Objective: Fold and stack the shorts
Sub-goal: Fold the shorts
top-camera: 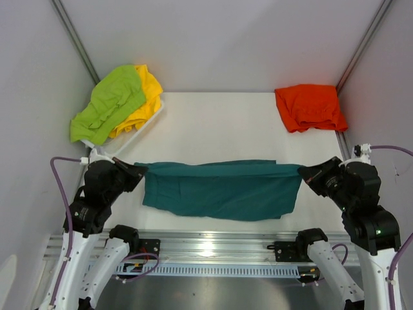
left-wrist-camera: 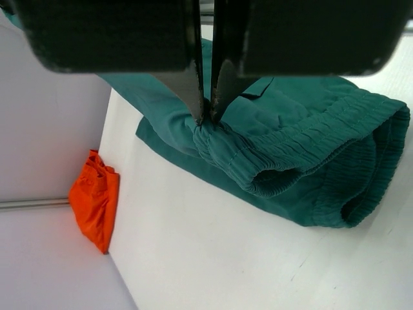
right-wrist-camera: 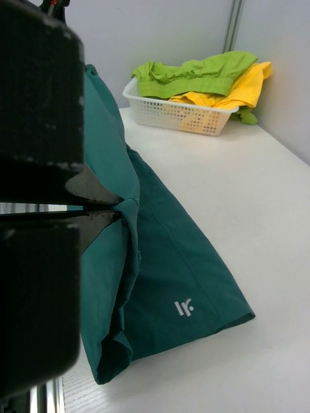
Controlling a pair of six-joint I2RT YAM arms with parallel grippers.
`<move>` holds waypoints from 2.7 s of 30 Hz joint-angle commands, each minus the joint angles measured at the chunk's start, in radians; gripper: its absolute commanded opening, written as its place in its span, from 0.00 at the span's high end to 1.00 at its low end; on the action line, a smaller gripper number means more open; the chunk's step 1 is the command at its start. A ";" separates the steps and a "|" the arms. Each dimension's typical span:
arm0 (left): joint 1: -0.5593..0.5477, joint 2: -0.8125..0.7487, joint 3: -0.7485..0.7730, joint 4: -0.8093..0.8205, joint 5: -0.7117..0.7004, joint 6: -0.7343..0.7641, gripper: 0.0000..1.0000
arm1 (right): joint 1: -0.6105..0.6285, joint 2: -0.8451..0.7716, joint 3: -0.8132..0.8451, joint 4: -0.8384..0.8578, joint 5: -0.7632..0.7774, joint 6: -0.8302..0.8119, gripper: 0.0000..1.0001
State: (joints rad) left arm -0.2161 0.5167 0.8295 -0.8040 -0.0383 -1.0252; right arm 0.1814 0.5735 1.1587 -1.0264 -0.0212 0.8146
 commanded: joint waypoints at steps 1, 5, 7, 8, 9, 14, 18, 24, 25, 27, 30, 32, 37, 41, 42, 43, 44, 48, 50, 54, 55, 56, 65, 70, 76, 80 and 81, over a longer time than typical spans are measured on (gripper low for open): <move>0.004 0.035 0.055 -0.060 -0.049 0.043 0.99 | -0.002 0.006 -0.036 -0.012 0.001 0.015 1.00; 0.004 0.077 0.097 -0.122 -0.089 0.043 1.00 | 0.000 0.041 -0.079 0.060 0.004 0.017 1.00; 0.004 0.078 0.105 -0.136 -0.118 0.042 1.00 | -0.002 0.066 -0.097 0.092 0.013 0.006 1.00; 0.004 0.077 0.102 -0.133 -0.127 0.040 0.99 | 0.000 0.101 -0.102 0.118 0.018 0.003 1.00; 0.004 0.077 0.094 -0.124 -0.136 0.040 0.99 | 0.000 0.117 -0.105 0.129 0.021 -0.003 1.00; 0.009 0.134 0.039 -0.084 -0.147 0.040 0.99 | 0.000 0.227 -0.155 0.244 0.053 -0.008 1.00; 0.037 0.218 0.017 -0.037 -0.156 0.054 1.00 | -0.002 0.304 -0.175 0.304 0.079 -0.012 1.00; 0.066 0.304 -0.018 0.061 -0.178 0.068 0.92 | -0.003 0.428 -0.198 0.406 0.116 -0.020 1.00; 0.070 0.328 -0.024 0.078 -0.175 0.076 0.83 | -0.005 0.446 -0.198 0.429 0.118 -0.023 1.00; 0.092 0.354 -0.050 0.130 -0.152 0.095 0.72 | -0.005 0.485 -0.197 0.451 0.132 -0.023 1.00; 0.112 0.410 -0.061 0.163 -0.137 0.103 0.01 | -0.002 0.555 -0.177 0.465 0.162 -0.022 0.55; 0.113 0.449 -0.035 0.123 -0.185 0.099 0.01 | 0.006 0.588 -0.163 0.442 0.231 -0.011 0.16; 0.113 0.471 0.057 0.077 -0.210 0.188 0.01 | 0.015 0.595 -0.097 0.416 0.242 -0.074 0.00; 0.113 0.424 0.022 0.109 -0.124 0.257 0.01 | 0.035 0.559 -0.106 0.413 0.175 -0.129 0.00; 0.113 0.404 0.014 0.108 -0.098 0.272 0.01 | 0.058 0.552 -0.117 0.428 0.158 -0.141 0.00; 0.113 0.392 -0.010 0.118 -0.081 0.281 0.01 | 0.072 0.545 -0.129 0.437 0.126 -0.156 0.00; 0.113 0.381 -0.041 0.126 -0.063 0.287 0.01 | 0.088 0.539 -0.160 0.454 0.109 -0.172 0.01; 0.113 0.333 -0.161 0.173 0.006 0.323 0.01 | 0.182 0.551 -0.208 0.503 0.106 -0.198 0.01; 0.113 0.336 -0.182 0.193 0.011 0.332 0.01 | 0.214 0.560 -0.232 0.529 0.096 -0.195 0.01; 0.113 0.384 -0.231 0.252 0.031 0.324 0.01 | 0.277 0.603 -0.251 0.621 0.038 -0.204 0.02; 0.113 0.416 -0.242 0.281 0.043 0.324 0.01 | 0.291 0.615 -0.246 0.635 0.033 -0.209 0.02; 0.113 0.433 -0.248 0.293 0.066 0.326 0.01 | 0.320 0.627 -0.243 0.647 0.023 -0.230 0.02; 0.113 0.474 -0.380 0.462 0.083 0.306 0.01 | 0.392 0.839 -0.162 0.742 -0.029 -0.258 0.04; 0.113 0.486 -0.443 0.551 0.107 0.304 0.01 | 0.394 0.871 -0.206 0.847 -0.115 -0.256 0.09; 0.113 0.560 -0.497 0.675 0.199 0.284 0.21 | 0.409 0.885 -0.263 0.914 -0.125 -0.246 0.14; 0.113 0.583 -0.515 0.743 0.218 0.264 0.44 | 0.414 0.870 -0.310 0.936 -0.126 -0.233 0.16; 0.113 0.582 -0.512 0.743 0.213 0.263 0.48 | 0.414 0.864 -0.320 0.942 -0.129 -0.233 0.17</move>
State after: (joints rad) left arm -0.1085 1.0805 0.3470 -0.0990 0.1349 -0.7456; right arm 0.5880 1.4494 0.8669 -0.1432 -0.1345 0.5766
